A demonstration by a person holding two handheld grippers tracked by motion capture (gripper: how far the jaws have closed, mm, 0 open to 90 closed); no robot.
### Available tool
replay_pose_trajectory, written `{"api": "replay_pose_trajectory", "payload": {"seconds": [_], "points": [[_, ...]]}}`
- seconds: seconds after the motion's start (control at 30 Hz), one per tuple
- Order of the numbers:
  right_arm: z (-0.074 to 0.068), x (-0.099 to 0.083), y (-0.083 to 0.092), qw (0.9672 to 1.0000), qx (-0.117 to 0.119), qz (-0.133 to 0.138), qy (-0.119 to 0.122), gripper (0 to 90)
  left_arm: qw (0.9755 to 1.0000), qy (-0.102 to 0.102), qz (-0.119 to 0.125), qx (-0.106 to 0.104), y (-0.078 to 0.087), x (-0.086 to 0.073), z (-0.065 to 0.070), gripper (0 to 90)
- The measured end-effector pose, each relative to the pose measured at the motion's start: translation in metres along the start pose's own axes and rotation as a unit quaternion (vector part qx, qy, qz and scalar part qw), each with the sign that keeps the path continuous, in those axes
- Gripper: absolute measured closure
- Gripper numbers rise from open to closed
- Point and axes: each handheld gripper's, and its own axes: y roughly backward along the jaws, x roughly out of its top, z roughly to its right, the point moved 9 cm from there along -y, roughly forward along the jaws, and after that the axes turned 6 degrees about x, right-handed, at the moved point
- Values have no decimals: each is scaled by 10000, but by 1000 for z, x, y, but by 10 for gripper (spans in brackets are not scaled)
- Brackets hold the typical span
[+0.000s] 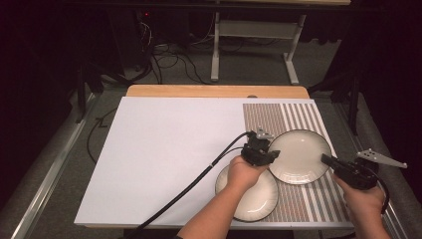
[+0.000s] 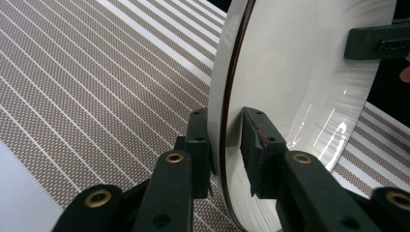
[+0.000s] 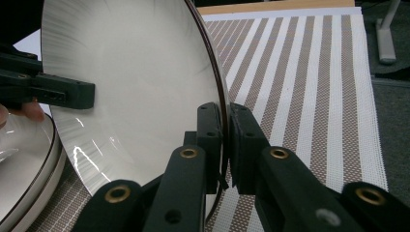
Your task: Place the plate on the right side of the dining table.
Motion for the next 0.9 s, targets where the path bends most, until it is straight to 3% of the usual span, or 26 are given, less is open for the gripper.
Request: {"api": "replay_pose_trajectory", "payload": {"seconds": [0.5, 0.6, 0.67, 0.9], "points": [[1, -1, -7, 10000, -46, -67, 25, 865, 9997, 53, -135, 218, -5, -4, -6, 714], [1, -1, -7, 10000, -36, -52, 51, 869, 9994, -14, -130, 331, -6, -5, -8, 685], [1, 0, -8, 9999, -76, -69, 86, 865, 9982, -224, -16, 563, -3, -2, -12, 637], [3, 0, -11, 9998, -130, -115, 80, 861, 9969, -352, 378, 596, 15, 5, -17, 474]]}}
